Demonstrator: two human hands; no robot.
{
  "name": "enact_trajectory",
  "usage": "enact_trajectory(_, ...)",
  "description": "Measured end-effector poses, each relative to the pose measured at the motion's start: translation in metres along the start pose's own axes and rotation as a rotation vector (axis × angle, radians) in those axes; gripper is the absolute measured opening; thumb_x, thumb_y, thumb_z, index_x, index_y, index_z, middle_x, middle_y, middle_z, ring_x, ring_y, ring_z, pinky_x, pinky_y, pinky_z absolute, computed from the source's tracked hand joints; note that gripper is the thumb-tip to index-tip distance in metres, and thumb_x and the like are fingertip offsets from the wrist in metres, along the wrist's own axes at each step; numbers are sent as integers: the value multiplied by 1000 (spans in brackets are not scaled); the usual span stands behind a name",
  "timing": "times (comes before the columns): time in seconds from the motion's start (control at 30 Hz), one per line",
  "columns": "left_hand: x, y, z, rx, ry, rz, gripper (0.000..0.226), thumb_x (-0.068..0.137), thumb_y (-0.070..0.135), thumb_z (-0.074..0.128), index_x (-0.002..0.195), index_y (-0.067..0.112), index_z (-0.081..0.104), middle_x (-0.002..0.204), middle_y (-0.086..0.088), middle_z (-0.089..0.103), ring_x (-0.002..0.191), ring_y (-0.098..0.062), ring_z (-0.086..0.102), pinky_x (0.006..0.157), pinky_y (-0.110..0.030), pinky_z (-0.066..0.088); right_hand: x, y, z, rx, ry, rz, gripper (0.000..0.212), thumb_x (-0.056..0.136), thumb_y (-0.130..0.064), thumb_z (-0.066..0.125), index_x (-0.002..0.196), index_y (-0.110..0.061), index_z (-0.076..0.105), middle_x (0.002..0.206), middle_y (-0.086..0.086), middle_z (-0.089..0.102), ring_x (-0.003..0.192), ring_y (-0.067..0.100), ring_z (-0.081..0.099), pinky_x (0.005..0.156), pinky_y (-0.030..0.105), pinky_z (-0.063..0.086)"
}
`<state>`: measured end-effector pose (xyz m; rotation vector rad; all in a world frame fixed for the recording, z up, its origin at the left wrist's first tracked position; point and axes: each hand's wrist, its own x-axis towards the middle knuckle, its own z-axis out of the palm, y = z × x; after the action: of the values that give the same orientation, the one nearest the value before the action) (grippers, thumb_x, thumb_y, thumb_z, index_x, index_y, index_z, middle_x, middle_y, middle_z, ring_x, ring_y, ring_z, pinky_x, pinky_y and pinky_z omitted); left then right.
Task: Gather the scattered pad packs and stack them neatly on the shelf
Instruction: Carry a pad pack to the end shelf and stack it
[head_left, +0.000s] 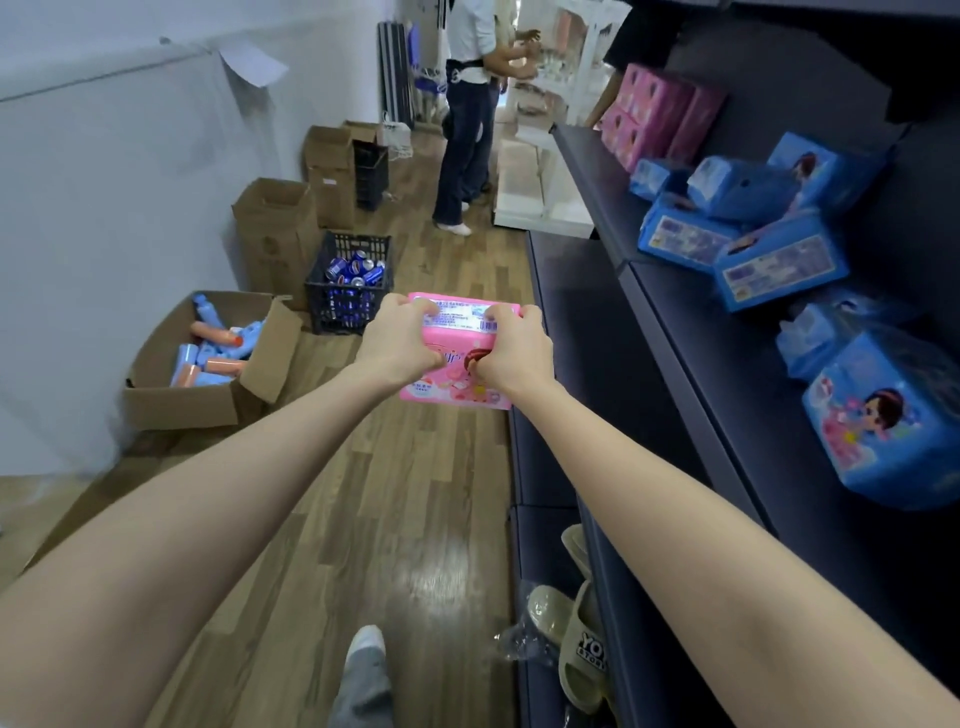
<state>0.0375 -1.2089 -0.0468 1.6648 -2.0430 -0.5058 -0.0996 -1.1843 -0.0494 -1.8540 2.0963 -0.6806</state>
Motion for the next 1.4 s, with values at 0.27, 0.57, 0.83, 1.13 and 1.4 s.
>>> enact_trajectory(0.27, 113, -44, -8, -27, -34, 27, 63, 75, 12, 71, 133, 13, 47, 135, -12, 37, 112, -31, 51, 91, -33, 41, 109, -28, 32, -35, 8, 33, 50, 82, -18, 66, 127, -13, 46, 128, 13, 38, 109, 32, 53, 89, 37, 48)
enact_trajectory(0.57, 223, -73, -25, -21, -42, 103, 63, 74, 14, 73, 132, 13, 47, 135, -12, 37, 116, -29, 49, 93, -33, 40, 208, -55, 49, 5, 59, 79, 46, 82, -16, 66, 124, -12, 47, 129, 12, 37, 109, 30, 52, 85, 36, 50)
enact_trajectory(0.83, 291, -81, -7, -32, -76, 118, 63, 75, 15, 73, 132, 13, 47, 134, -12, 37, 116, -30, 48, 94, -35, 41, 271, -46, 58, -8, 51, 121, 47, 82, -16, 65, 125, -13, 47, 128, 11, 37, 108, 30, 52, 85, 35, 49)
enact_trajectory(1.13, 403, -75, 15, -1, -53, 116, 62, 76, 17, 73, 132, 13, 47, 135, -12, 37, 116, -30, 49, 90, -34, 42, 387, -20, 63, 28, 43, 115, 49, 81, -17, 67, 126, -14, 47, 129, 10, 37, 109, 30, 52, 84, 32, 47)
enact_trajectory(1.4, 529, -45, 33, -5, -23, 123, 63, 76, 18, 72, 133, 12, 46, 135, -12, 38, 114, -29, 50, 91, -34, 42, 517, 12, 42, 3, 51, 81, 52, 82, -17, 66, 129, -15, 46, 128, 10, 37, 108, 30, 52, 86, 33, 47)
